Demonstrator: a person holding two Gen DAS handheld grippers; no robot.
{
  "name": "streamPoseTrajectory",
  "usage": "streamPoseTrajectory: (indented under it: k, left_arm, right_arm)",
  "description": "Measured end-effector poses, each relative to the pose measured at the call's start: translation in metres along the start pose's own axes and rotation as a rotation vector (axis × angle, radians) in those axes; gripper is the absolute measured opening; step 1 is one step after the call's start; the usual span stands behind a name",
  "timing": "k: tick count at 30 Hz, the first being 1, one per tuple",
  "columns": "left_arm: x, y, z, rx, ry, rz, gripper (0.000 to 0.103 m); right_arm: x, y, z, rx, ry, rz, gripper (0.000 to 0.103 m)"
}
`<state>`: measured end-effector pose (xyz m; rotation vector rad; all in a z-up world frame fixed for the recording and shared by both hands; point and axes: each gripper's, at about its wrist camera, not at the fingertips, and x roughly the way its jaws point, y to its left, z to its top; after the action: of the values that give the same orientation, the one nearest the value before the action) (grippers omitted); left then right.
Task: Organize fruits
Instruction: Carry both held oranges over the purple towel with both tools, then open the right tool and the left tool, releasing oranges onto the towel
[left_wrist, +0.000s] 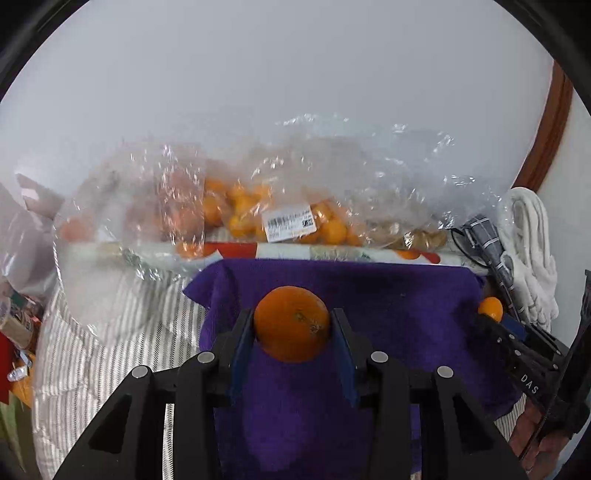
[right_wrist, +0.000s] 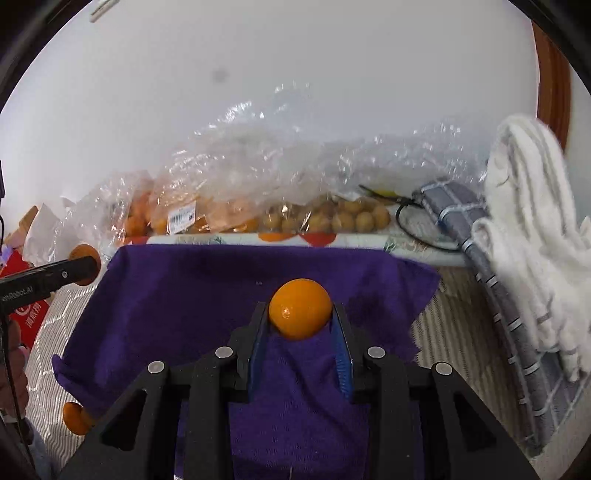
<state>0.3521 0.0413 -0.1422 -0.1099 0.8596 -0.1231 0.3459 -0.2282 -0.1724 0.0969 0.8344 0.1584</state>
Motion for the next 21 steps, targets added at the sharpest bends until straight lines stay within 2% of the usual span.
streamPoseTrajectory:
  k: [6, 15, 21]
  left_arm:
    - [0.029, 0.002, -0.008, 0.005, 0.070, 0.006, 0.039]
    - [0.055, -0.001, -0.018, 0.006, 0.145, -0.023, 0.039]
    - [0.060, -0.004, -0.023, 0.022, 0.156, -0.023, 0.039]
  right_arm:
    - [0.023, -0.001, -0.008, -0.017, 0.065, -0.017, 0.033]
    - [0.033, -0.009, -0.018, -0.015, 0.098, -0.032, 0.033]
    - [0.037, -0.011, -0.021, -0.010, 0.112, -0.043, 0.033]
